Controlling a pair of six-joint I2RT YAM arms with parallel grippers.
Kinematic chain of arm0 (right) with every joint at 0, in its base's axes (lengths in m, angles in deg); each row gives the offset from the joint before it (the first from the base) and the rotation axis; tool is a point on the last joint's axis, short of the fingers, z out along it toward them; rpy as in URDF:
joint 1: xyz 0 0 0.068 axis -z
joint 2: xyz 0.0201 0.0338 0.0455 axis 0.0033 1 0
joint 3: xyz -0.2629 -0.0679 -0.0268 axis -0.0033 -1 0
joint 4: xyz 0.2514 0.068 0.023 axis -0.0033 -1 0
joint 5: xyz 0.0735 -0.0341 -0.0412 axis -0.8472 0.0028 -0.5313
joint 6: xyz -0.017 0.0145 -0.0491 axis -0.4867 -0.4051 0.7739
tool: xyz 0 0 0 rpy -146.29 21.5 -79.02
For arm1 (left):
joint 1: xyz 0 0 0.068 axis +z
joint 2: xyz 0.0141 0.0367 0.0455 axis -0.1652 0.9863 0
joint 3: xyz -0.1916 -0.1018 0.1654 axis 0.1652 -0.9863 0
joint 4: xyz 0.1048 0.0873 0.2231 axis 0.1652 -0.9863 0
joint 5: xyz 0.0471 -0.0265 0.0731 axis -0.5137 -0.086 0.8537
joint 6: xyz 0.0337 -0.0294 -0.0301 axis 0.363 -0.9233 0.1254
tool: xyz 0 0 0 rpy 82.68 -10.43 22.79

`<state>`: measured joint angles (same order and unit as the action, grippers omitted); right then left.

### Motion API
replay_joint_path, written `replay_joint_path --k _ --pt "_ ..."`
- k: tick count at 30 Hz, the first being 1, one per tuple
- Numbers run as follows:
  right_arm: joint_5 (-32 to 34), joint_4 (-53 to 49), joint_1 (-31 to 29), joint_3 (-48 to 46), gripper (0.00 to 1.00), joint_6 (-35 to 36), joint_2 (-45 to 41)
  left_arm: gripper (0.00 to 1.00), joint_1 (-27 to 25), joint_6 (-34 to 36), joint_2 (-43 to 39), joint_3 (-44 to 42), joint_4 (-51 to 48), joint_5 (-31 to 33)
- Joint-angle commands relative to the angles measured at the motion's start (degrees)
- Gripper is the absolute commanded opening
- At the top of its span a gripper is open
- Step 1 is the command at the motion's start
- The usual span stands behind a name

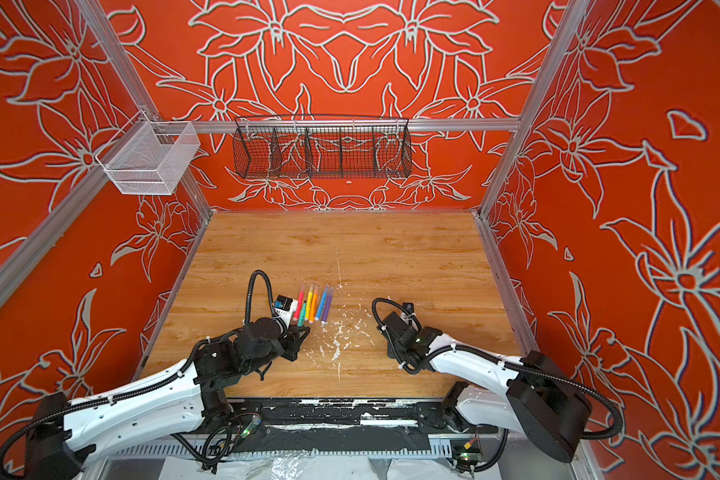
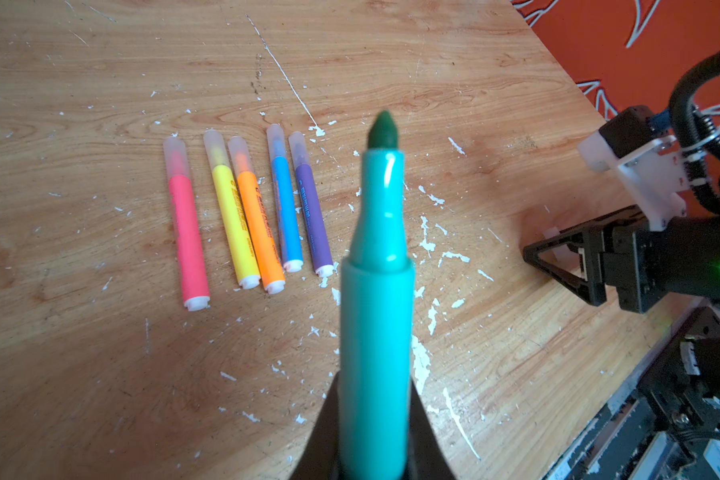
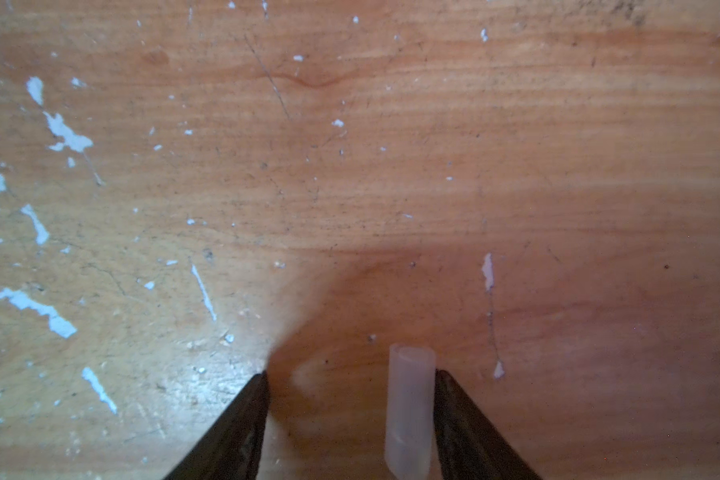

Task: Insert the pens into the pen caps
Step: 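Close the right gripper on the translucent cap and lift it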

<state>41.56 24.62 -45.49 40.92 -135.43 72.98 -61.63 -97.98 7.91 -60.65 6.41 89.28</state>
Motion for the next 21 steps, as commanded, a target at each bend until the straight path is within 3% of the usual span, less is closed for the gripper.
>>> replay_joint_path --k 1,21 --pt "1.6 -3.4 0.3 -0.4 0.59 -1.5 0.1 0.00 0.3 0.2 0.5 1.1 1.4 0.1" --pt "3.0 -3.6 0.3 -0.1 0.28 -2.4 1.2 0.00 0.3 0.4 0.9 1.4 1.6 -0.7"
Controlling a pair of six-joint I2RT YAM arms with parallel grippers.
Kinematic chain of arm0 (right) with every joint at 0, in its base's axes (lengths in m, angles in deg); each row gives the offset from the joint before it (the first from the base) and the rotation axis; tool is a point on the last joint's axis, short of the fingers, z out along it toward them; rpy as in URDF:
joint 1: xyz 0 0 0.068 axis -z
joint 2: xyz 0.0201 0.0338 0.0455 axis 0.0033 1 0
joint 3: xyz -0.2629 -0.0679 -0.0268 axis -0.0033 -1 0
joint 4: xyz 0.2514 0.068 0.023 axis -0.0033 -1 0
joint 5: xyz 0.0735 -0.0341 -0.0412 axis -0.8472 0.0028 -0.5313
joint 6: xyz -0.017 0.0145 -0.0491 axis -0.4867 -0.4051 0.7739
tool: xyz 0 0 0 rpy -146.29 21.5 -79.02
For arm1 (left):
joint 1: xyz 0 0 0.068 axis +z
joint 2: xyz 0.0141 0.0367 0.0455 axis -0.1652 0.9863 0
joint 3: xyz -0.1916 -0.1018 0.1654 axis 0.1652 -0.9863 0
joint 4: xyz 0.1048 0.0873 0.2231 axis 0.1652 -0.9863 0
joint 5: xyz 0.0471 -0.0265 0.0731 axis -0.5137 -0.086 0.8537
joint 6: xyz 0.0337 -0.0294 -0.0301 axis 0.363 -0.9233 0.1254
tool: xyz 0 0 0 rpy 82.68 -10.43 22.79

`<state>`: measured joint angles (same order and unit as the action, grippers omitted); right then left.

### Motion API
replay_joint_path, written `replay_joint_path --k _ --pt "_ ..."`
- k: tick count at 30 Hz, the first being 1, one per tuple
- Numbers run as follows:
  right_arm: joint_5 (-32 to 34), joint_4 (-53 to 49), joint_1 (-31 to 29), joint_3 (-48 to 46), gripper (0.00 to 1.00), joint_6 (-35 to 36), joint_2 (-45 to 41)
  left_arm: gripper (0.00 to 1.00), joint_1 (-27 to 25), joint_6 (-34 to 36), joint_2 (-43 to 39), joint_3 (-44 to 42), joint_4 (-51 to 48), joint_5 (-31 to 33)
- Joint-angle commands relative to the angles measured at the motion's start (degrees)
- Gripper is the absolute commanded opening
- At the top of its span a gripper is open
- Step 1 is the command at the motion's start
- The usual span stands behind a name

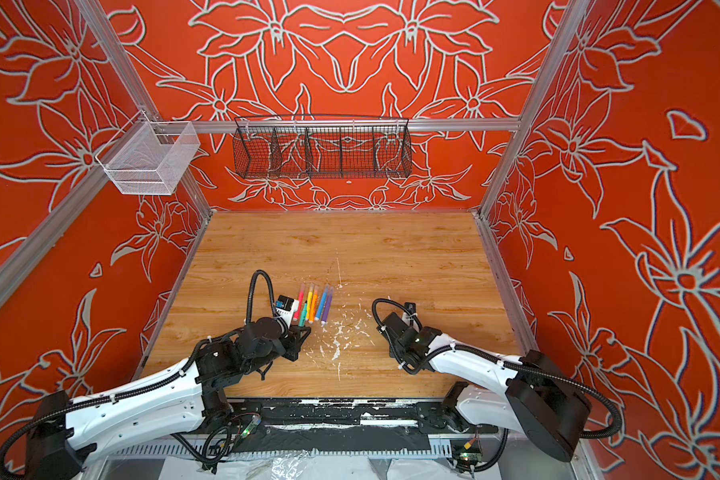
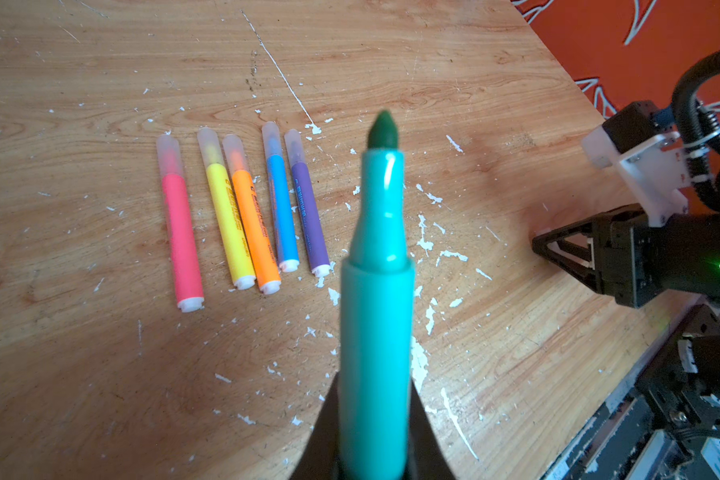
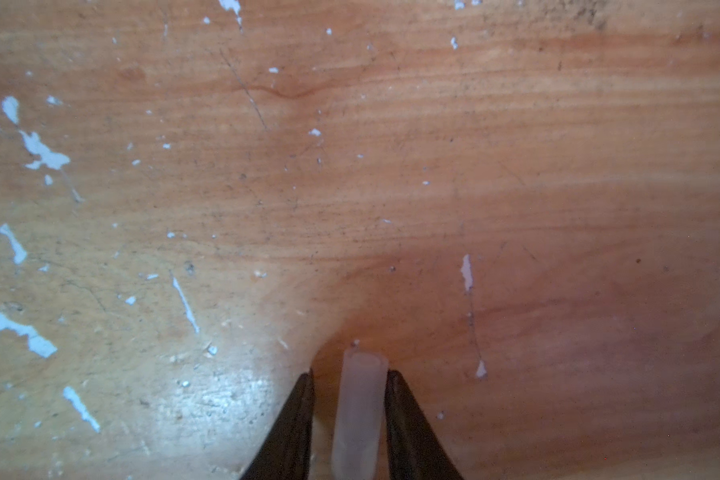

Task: Insert the pens into the pen caps
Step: 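Close the right gripper on the translucent cap and lift it, then carry the cap above the green marker tip with the right gripper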

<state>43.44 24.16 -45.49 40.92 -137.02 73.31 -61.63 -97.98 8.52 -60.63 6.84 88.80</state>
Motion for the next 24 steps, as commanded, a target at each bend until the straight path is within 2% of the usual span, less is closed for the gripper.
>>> replay_joint_path --k 1,5,13,19,24 --pt "1.1 -3.2 0.3 -0.1 0.26 -0.8 0.8 0.00 0.3 0.4 0.2 1.5 1.2 -0.3" --pt "0.7 -2.7 0.3 -0.3 0.21 -0.3 0.6 0.00 0.3 0.2 0.2 1.4 1.2 -0.7" --pt "-0.5 -1.3 0.3 -0.5 0.18 0.9 -1.9 0.00 0.3 0.3 -0.3 1.3 1.3 -2.8" --pt "-0.9 -3.4 0.1 2.9 0.17 2.6 -11.5 0.00 0.3 1.1 0.1 1.2 3.0 -7.2" --pt "-2.0 -0.4 -0.6 5.3 0.15 2.9 -21.4 0.00 0.3 0.5 0.2 1.3 4.5 -9.9"
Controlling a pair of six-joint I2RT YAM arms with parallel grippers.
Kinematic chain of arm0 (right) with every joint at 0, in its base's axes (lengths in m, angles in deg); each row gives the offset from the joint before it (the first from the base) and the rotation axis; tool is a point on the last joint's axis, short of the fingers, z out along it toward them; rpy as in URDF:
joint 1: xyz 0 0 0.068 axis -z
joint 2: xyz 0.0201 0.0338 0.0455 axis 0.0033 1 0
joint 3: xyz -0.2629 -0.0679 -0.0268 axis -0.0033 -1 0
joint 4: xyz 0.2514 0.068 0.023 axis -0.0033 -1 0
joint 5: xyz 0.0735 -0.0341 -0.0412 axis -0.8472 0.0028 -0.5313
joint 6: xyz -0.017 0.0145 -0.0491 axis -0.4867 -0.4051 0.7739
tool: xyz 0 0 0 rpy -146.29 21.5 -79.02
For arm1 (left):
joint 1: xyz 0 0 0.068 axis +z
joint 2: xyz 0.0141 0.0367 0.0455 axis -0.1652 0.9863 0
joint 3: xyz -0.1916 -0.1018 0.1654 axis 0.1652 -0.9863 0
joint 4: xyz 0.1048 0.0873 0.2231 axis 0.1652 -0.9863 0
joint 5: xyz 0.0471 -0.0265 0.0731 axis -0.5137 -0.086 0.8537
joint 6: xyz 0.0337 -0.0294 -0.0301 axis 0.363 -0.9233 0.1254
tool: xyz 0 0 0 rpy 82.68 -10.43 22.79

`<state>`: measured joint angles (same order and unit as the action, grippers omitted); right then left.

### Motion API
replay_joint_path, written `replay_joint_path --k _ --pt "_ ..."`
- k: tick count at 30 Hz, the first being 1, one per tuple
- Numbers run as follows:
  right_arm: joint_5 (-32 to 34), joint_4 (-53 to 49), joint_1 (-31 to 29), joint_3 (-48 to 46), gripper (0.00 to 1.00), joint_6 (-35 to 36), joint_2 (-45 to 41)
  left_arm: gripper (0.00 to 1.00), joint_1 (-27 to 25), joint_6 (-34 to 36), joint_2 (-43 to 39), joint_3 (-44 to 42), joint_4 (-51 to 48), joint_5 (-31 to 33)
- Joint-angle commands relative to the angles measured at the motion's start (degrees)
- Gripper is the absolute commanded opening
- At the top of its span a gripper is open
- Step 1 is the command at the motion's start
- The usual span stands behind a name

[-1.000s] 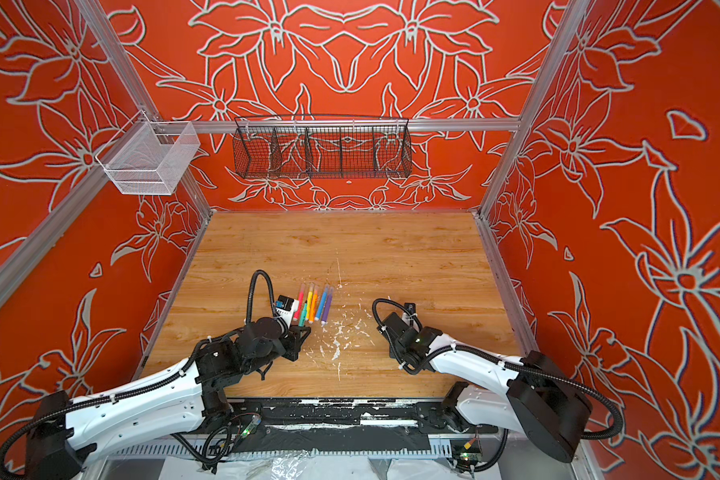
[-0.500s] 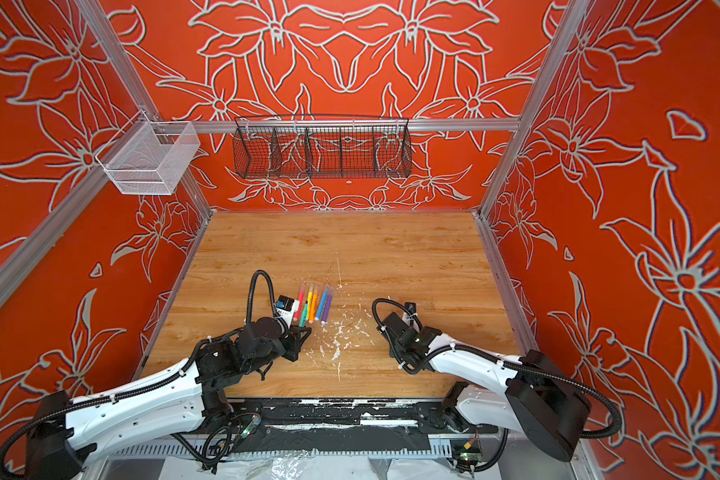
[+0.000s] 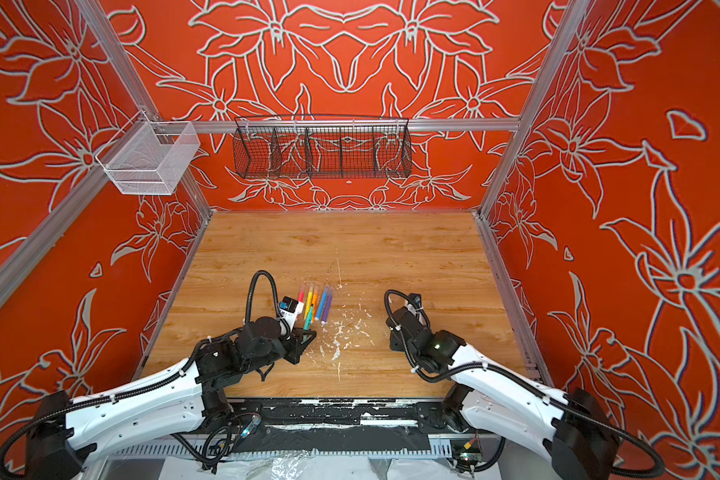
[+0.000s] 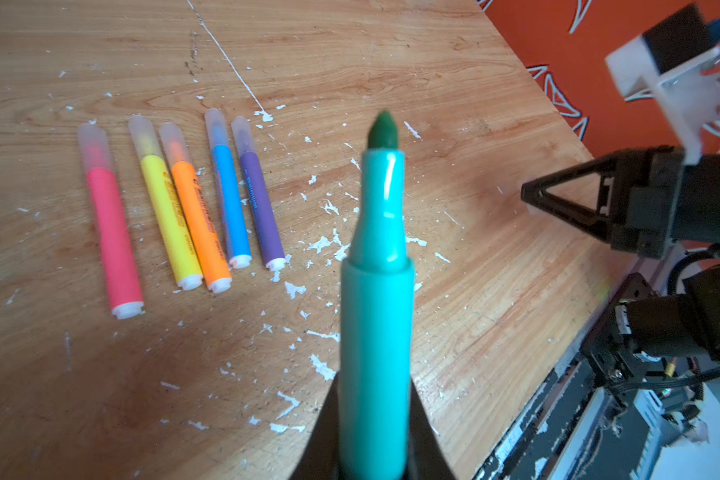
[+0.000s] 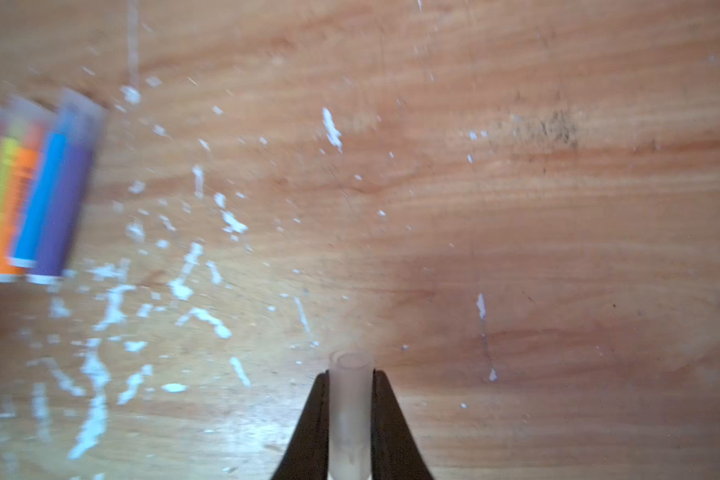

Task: Insert the pens into the pen caps
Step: 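Carry the cap above the green marker tip with the right gripper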

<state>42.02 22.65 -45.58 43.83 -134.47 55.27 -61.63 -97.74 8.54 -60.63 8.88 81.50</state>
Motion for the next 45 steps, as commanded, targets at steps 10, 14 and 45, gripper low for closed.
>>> replay_joint_path --k 10,14,45 --pt "-0.2 23.2 -8.7 4.8 0.13 1.3 -6.5 0.00 0.2 -0.5 4.0 0.6 10.5 -9.6" --pt "0.0 33.4 -11.7 4.7 0.11 2.0 -3.6 0.00 0.2 -1.2 5.5 0.7 13.0 -11.5" --pt "-3.3 62.0 -15.1 4.9 0.06 0.6 17.3 0.00 0.0 -1.6 4.8 -0.1 15.3 -12.1"
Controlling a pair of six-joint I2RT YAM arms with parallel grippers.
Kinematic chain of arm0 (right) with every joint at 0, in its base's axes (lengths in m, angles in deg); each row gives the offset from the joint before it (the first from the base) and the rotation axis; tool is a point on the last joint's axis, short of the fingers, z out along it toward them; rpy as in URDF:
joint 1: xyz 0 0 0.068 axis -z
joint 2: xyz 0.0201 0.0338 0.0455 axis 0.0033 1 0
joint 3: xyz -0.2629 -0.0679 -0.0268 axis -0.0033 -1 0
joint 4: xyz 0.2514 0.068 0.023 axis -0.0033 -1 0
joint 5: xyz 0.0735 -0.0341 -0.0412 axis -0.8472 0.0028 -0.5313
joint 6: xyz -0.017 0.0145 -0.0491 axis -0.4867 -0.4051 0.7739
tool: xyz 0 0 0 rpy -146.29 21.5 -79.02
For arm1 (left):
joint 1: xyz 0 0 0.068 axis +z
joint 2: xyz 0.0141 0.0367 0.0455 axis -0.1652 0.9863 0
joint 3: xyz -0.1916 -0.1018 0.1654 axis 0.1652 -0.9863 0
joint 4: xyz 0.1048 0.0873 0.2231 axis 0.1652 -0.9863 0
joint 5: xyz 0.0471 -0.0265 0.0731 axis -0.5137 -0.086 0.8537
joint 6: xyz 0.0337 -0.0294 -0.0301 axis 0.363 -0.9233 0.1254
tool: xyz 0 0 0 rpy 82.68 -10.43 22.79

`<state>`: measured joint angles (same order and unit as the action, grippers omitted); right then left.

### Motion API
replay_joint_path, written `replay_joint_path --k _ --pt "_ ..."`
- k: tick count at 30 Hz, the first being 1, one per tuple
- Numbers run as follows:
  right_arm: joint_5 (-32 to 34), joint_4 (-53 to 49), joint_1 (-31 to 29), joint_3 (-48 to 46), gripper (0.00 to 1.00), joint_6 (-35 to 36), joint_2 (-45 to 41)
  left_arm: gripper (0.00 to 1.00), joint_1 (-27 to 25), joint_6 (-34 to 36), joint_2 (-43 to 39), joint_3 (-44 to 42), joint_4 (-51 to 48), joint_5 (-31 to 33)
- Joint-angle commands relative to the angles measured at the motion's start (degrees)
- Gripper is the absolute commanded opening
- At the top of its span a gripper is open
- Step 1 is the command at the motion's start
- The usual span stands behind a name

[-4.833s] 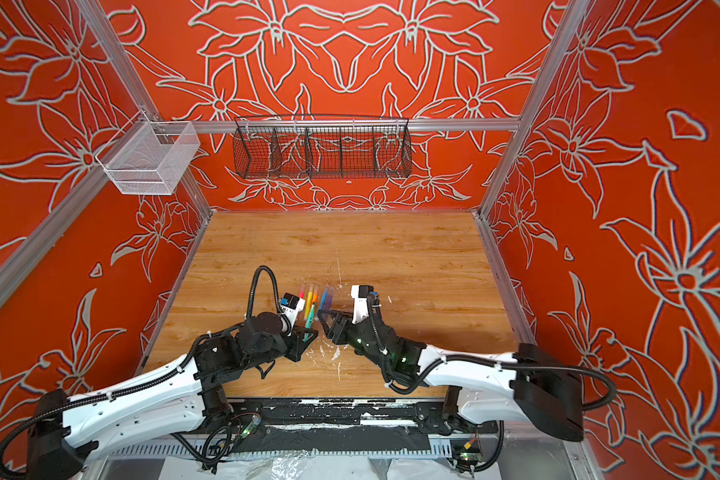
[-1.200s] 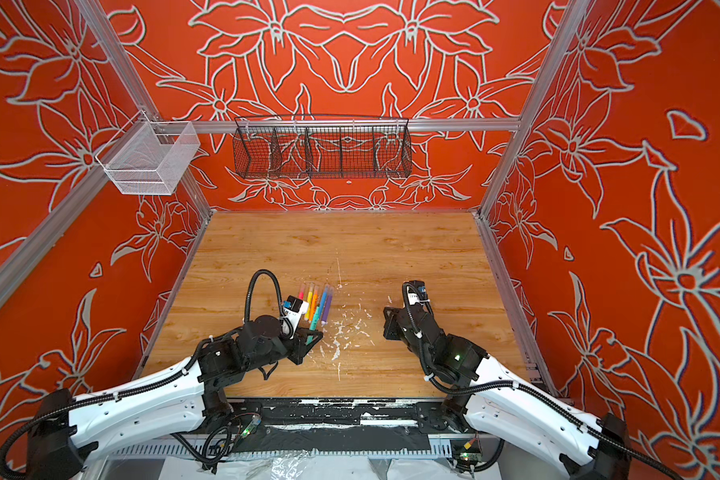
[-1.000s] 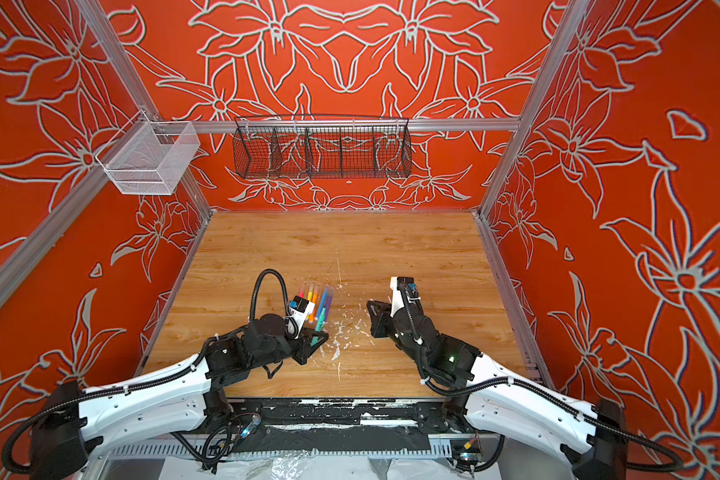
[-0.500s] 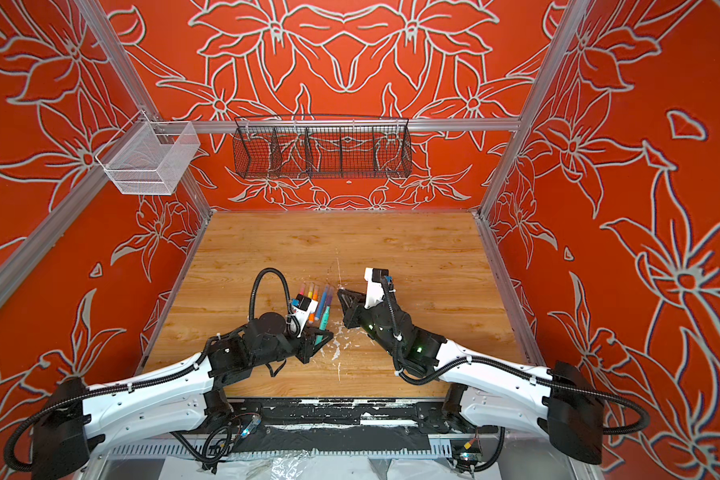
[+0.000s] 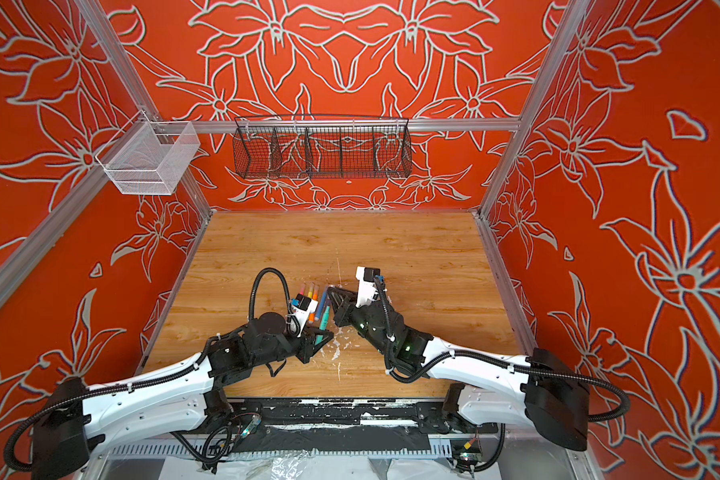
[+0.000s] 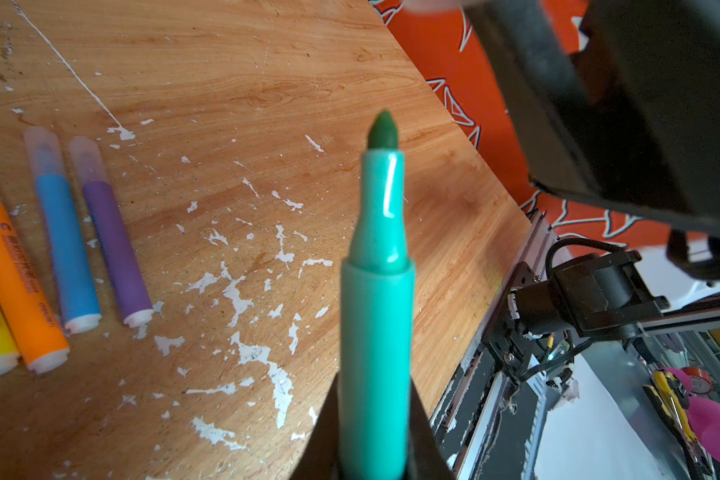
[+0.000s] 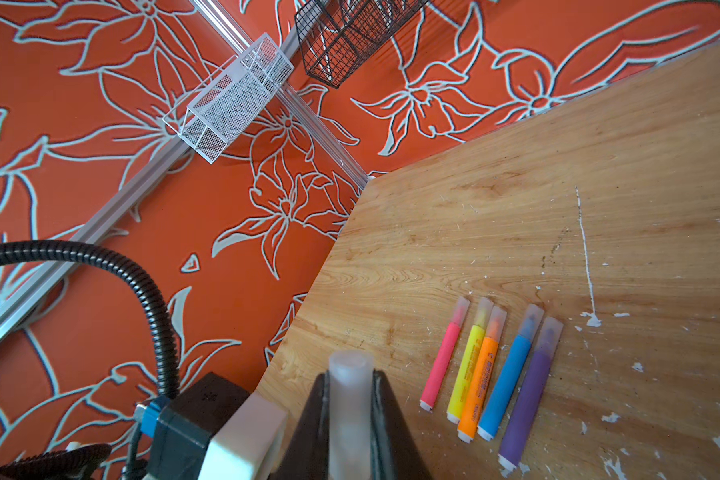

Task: Insert the pens into the pen caps
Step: 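Carry the cap above the green marker tip with the right gripper, then push the cap down onto the green marker tip with the right gripper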

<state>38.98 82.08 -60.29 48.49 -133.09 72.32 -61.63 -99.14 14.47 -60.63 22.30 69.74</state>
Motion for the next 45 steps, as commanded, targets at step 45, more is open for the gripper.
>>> replay_joint_path --k 45 --pt "-1.0 10.4 -8.4 -7.1 0.27 -5.1 1.3 0.00 0.0 -2.4 -6.7 -4.7 6.7 2.5"
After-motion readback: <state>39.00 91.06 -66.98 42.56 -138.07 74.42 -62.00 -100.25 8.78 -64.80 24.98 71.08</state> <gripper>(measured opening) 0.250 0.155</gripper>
